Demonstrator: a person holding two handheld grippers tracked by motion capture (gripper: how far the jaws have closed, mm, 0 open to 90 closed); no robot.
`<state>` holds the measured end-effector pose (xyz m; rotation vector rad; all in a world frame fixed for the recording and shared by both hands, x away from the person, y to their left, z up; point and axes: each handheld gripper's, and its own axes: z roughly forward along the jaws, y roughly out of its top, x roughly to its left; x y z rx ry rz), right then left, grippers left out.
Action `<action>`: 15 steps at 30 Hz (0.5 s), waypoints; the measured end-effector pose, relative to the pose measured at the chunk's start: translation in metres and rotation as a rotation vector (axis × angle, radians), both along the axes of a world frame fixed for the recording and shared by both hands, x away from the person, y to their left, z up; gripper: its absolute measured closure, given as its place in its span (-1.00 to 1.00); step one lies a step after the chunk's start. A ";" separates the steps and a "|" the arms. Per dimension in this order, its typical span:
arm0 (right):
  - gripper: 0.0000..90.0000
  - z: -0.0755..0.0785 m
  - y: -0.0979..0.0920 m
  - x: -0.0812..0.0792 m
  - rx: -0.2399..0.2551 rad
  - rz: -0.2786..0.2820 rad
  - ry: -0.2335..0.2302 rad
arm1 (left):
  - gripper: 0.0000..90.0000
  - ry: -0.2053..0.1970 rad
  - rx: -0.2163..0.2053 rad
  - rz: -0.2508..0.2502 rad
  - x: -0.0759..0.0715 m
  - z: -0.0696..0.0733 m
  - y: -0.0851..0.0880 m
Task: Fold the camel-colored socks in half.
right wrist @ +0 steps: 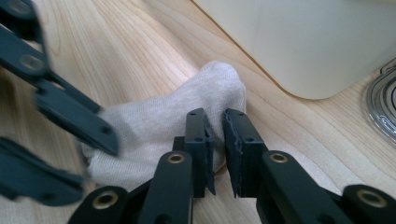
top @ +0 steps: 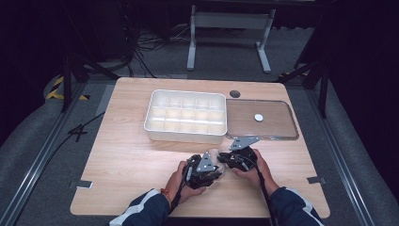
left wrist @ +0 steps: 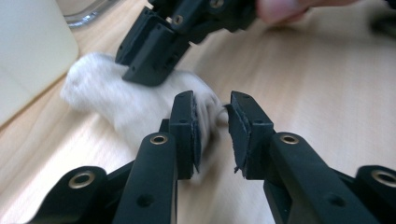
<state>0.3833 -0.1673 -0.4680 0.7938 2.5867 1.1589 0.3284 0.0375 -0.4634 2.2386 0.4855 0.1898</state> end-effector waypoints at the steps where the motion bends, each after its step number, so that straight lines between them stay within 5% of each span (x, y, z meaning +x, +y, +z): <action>1: 0.81 0.000 0.000 0.000 -0.001 -0.001 0.000 | 0.59 0.002 0.008 -0.011 -0.002 0.004 0.005; 4: 0.83 0.000 0.001 -0.001 -0.011 0.005 -0.013 | 0.61 -0.005 -0.006 -0.017 -0.005 0.012 0.018; 9: 0.83 0.000 0.005 -0.005 -0.025 0.011 -0.033 | 0.62 -0.018 -0.107 0.048 0.010 0.019 0.031; 11: 0.83 0.000 0.006 -0.006 -0.026 0.016 -0.042 | 0.58 -0.020 -0.122 0.037 0.014 0.016 0.024; 13: 0.83 0.000 0.007 -0.007 -0.032 0.015 -0.050 | 0.58 -0.048 -0.124 -0.027 0.011 0.010 0.014; 15: 0.83 -0.001 0.007 -0.008 -0.033 0.018 -0.056 | 0.60 -0.076 -0.063 -0.078 0.007 0.003 0.005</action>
